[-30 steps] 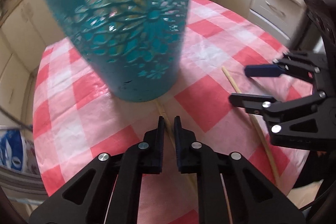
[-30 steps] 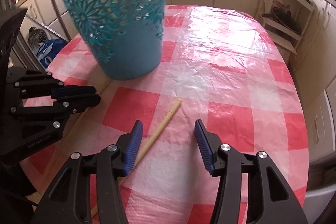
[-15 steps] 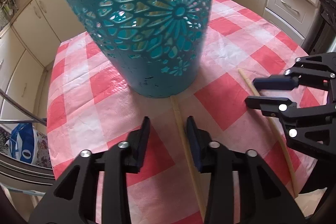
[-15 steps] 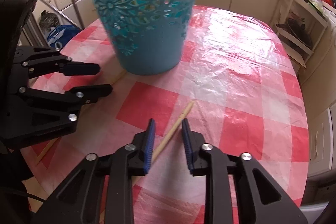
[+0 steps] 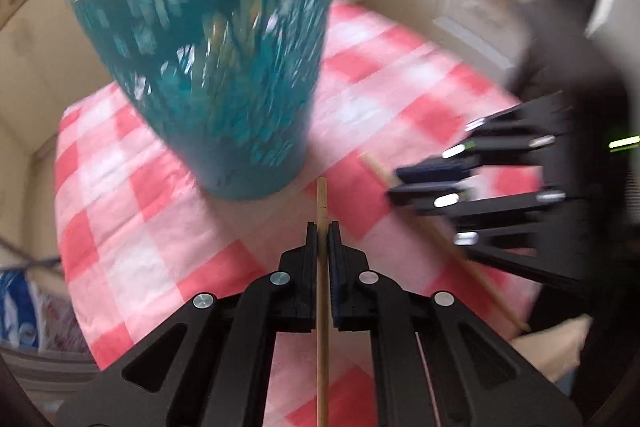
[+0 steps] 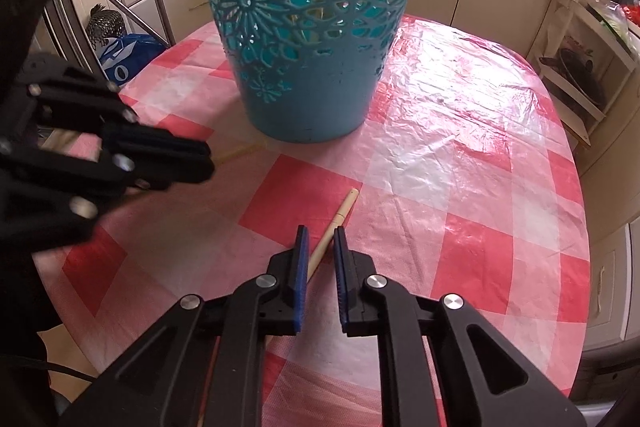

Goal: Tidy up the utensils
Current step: 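Lift the stick with the left gripper over the teal basket and open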

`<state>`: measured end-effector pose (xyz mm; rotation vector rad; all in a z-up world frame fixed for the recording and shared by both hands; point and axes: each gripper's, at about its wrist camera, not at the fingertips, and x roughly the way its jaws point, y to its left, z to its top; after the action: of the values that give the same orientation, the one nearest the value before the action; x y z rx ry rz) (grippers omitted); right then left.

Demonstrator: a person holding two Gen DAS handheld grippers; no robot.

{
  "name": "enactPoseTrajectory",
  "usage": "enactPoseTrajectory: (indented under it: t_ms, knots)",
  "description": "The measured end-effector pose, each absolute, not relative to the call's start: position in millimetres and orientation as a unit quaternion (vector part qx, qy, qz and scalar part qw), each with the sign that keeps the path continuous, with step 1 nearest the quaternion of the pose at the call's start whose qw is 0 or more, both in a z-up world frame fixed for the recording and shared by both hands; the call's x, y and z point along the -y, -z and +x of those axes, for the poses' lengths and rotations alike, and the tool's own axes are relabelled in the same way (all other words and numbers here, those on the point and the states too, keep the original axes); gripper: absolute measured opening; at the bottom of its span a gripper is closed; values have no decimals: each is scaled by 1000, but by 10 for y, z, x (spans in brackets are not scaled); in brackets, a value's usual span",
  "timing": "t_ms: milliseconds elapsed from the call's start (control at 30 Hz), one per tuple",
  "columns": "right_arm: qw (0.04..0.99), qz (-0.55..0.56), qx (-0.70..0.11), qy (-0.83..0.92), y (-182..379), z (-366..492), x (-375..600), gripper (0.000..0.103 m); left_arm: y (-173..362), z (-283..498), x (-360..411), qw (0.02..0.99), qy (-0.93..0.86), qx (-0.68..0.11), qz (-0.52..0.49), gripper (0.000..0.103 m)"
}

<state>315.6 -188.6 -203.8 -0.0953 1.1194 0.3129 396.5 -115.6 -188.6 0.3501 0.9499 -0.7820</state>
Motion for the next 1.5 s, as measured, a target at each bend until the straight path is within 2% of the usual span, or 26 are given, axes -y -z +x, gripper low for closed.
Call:
enactPoseTrajectory:
  t_ms: [133, 233, 333, 433, 533, 833, 1133, 1400, 1467, 1500]
  knots:
    - [836, -42, -527, -148, 2042, 3150, 1895, 13, 1402, 3862, 900, 796, 458, -381, 104, 5]
    - [837, -41, -525, -147, 2045, 3150, 1888, 13, 953, 3824, 681, 818, 488, -303, 30, 5]
    - [838, -40, -524, -150, 2045, 3147, 1872, 13, 616, 3818, 570, 841, 490, -230, -25, 5]
    - [838, -40, -524, -151, 2046, 3155, 1849, 13, 361, 3813, 623, 880, 445, -161, -35, 5]
    - [838, -40, -523, -152, 2050, 3175, 1827, 13, 222, 3911, 751, 926, 361, -101, -42, 5]
    - [840, -36, -518, -160, 2058, 3178, 1793, 13, 70, 4150, 605, 969, 192, 14, -158, 5]
    - [839, -37, -514, -173, 2064, 3221, 1794, 13, 221, 4357, 505, 975, 133, 13, -179, 5]
    - [835, -44, -518, -177, 2059, 3255, 1786, 14, 410, 4440, 662, 983, 123, -11, -138, 5]
    - [835, -45, -520, -175, 2056, 3256, 1795, 16, 491, 4449, 691, 984, 122, -25, -129, 5]
    - [835, -47, -521, -171, 2051, 3257, 1805, 24, 532, 4457, 701, 984, 121, -32, -126, 5]
